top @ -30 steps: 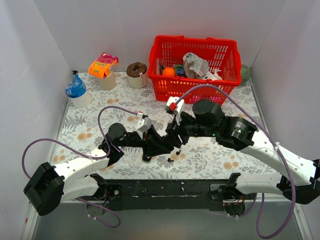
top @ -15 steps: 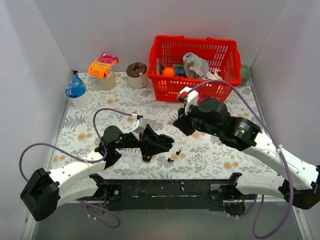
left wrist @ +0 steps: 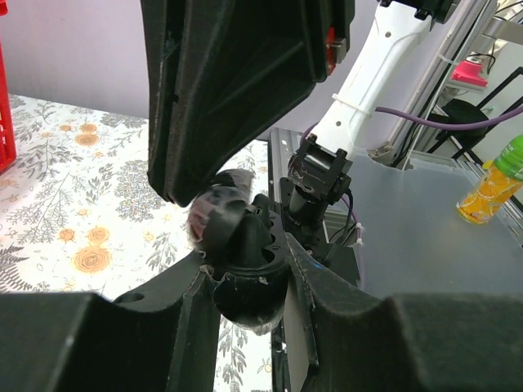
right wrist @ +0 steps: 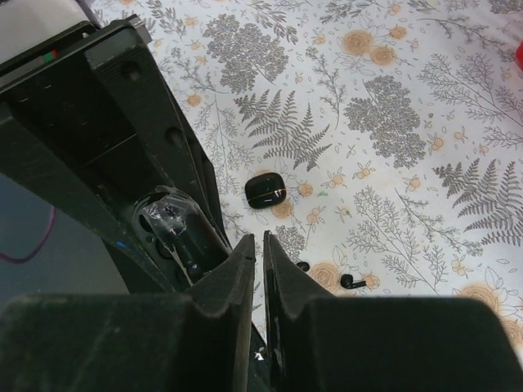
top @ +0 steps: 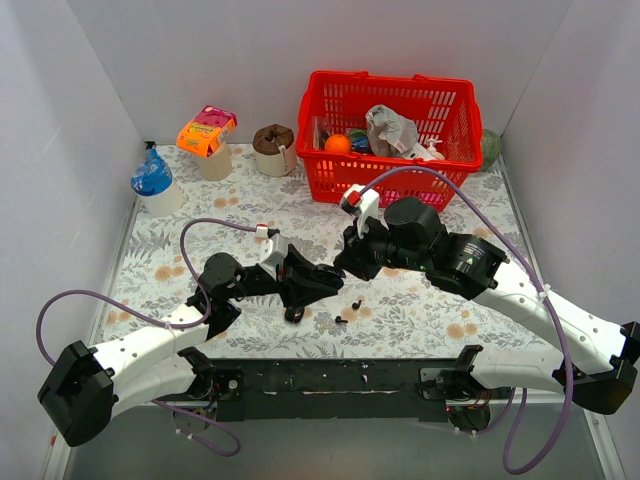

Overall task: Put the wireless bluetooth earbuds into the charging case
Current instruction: Close the charging case.

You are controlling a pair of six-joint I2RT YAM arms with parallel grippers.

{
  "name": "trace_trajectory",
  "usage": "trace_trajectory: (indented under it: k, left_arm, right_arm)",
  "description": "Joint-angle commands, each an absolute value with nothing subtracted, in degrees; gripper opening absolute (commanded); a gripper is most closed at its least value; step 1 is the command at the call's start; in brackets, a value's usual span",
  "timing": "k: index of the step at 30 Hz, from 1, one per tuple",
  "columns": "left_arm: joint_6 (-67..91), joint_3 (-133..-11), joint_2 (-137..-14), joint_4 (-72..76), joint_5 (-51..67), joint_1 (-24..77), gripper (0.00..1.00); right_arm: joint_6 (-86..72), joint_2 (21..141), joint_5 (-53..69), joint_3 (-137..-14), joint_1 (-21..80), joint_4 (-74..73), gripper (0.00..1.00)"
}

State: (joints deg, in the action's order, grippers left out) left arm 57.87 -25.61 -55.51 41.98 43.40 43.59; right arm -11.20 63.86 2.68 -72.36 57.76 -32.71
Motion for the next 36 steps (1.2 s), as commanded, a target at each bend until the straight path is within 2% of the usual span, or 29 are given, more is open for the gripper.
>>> trace_trajectory:
  k: [1,8,11,21,25,28,30,35,36]
  left_arm:
    - [56.7,-25.0,-54.3,41.7,41.3,43.5,0.0]
    - [56.5,-25.0,-54.8,42.0,40.7,43.6,0.0]
    - [56.8,-25.0,-54.8,41.9,40.4,43.5,0.0]
    - [56.6,-25.1,-54.7,41.3,38.2,43.5,0.0]
    - [57.0,-25.5,-55.1,41.7,38.2,43.5,0.0]
    - [57.2,-25.6,-55.2,41.3,38.5,43.5,0.0]
    - [57.2,-25.3,-54.8,41.0,38.9,43.5,0.0]
    - [57.5,-24.3,-53.5,41.0,40.3,43.5,0.0]
    - [57.6,-24.3,-53.4,41.0,40.4,43.5,0.0]
  right_arm:
    - [-11.1,62.9,6.9,-72.5,57.8,-29.5,0.16]
    - [-11.2,62.0,5.7,-71.7,57.8,-29.8,0.18]
    - [-12.0,60.6,1.6,-70.7,57.7,-29.3,0.24]
    - [-9.8,60.6,12.8,-68.9,58.3,-26.8,0.27]
    - [-9.5,60.7,12.3,-69.5,58.3,-27.9,0.27]
    - [-11.1,59.2,5.9,-68.9,58.3,-27.2,0.37]
    - [-11.4,57.0,4.3,-68.6,58.3,-26.2,0.49]
    - [-9.2,58.8,9.8,-71.0,58.3,-28.5,0.64]
    - [-8.7,59.1,10.4,-70.9,58.3,-28.7,0.64]
